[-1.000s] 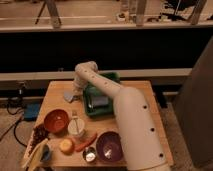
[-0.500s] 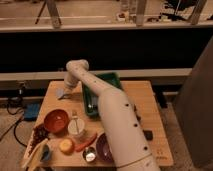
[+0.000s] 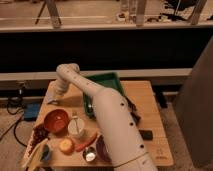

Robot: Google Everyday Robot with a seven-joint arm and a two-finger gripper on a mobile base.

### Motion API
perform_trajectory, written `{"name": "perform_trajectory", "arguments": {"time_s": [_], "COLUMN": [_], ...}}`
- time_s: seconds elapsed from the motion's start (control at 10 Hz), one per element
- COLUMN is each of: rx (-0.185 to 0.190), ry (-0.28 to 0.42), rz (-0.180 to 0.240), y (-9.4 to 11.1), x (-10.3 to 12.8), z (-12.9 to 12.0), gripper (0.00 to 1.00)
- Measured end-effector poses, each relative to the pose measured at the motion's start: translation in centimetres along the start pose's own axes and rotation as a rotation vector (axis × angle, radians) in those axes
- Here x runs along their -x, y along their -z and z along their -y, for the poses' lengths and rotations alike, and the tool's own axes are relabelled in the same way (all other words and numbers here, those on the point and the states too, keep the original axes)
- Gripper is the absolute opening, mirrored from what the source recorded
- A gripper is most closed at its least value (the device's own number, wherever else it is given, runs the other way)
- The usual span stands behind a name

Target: Wipe table surface with towel

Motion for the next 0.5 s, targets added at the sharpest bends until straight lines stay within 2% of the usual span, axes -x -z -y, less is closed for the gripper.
{"name": "perform_trajectory", "arguments": {"time_s": [0.2, 0.5], "rx": [0.022, 0.019], "ry": [0.029, 0.021], "rz": [0.016, 0.033], "y": [-0.1, 1.2], "x": [0.7, -1.0], "z": [-2.3, -5.3], "gripper": [0.02, 0.02]}}
